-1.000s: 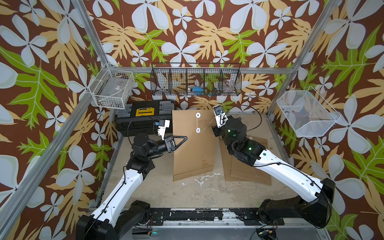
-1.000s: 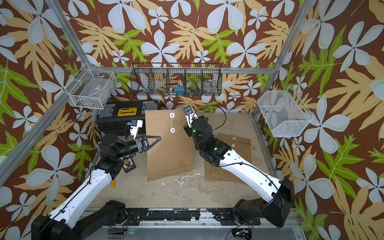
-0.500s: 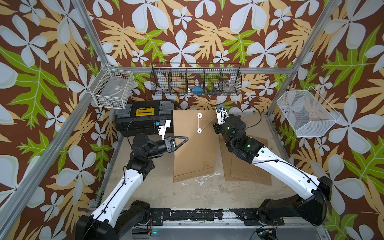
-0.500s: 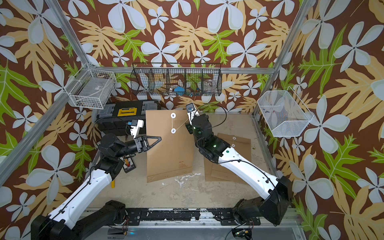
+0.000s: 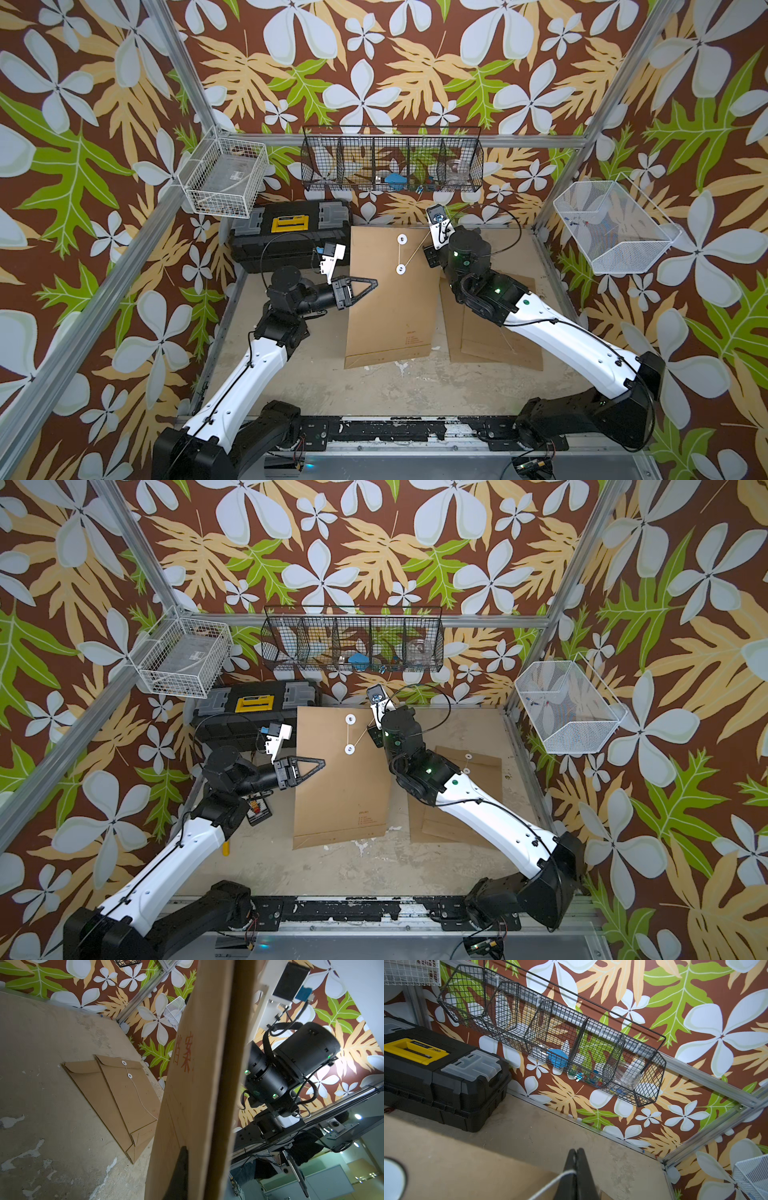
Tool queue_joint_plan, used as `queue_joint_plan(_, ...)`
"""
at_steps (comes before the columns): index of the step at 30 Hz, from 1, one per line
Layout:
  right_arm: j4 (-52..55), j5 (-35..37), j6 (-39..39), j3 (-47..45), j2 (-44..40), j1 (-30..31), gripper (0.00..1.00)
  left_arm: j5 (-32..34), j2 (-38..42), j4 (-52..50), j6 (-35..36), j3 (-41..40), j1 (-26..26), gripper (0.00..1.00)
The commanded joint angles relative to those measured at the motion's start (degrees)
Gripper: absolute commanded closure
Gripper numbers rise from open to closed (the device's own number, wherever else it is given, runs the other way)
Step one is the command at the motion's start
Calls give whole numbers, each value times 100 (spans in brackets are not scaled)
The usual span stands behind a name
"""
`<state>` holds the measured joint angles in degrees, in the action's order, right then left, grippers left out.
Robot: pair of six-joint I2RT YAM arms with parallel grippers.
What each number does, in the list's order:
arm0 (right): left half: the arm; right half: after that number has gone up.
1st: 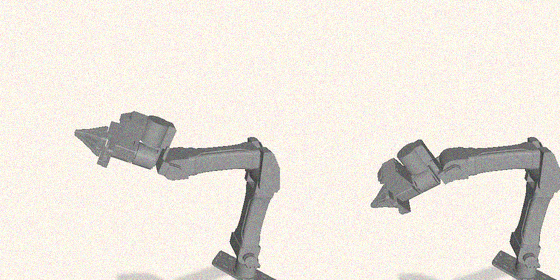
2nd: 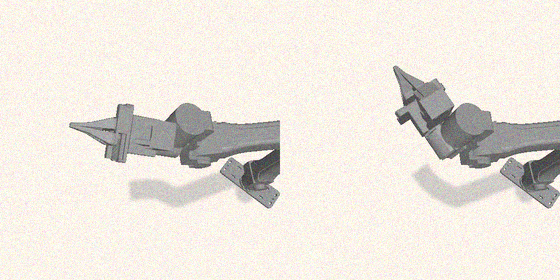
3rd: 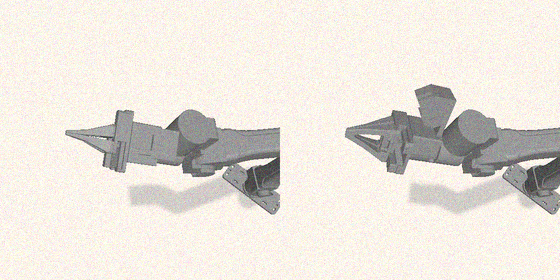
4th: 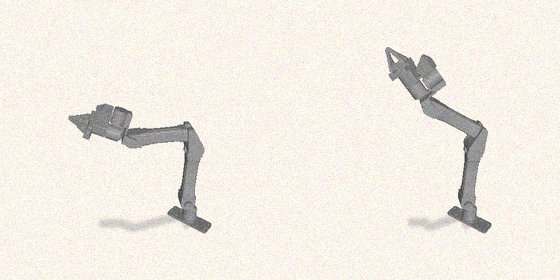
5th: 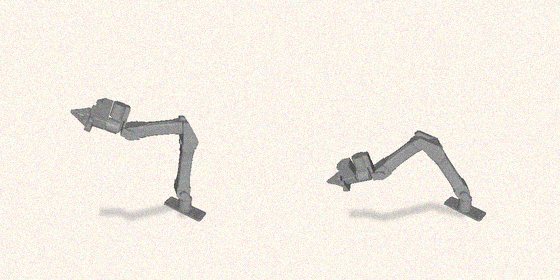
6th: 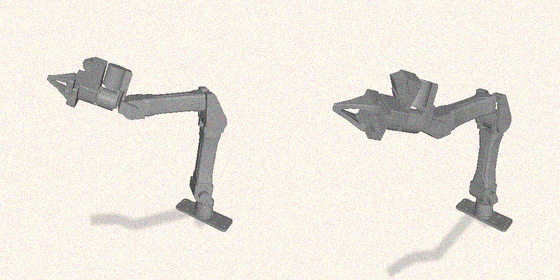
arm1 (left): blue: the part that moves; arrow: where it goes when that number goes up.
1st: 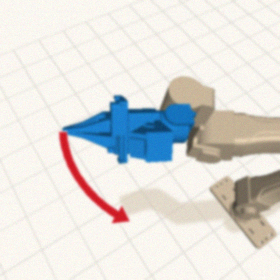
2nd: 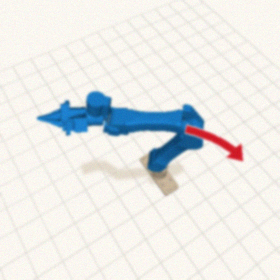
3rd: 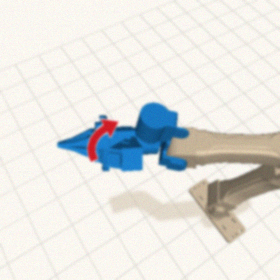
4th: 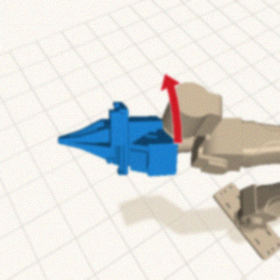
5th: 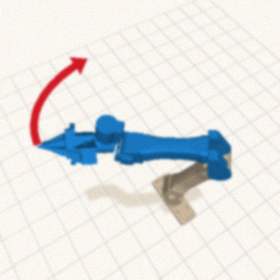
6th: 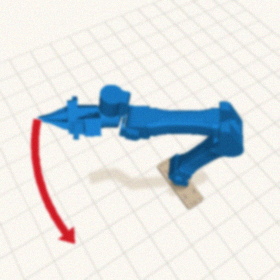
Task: Close the mouth of the file bag
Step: Close the file bag.
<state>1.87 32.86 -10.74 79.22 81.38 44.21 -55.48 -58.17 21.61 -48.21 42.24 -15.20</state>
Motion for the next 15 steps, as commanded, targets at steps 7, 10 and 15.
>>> queue_joint_plan(7, 527, -218, 81, 281, 150, -3, 100, -212, 42, -183, 739, -148, -74, 100)
queue_joint_plan(10, 616, -245, 65, 312, 172, -5, 100, -248, 16, -197, 806, -190, -205, 100)
queue_joint_plan(15, 784, -332, 112, 396, 199, -5, 100, -127, -111, -409, 1034, -167, -459, 100)
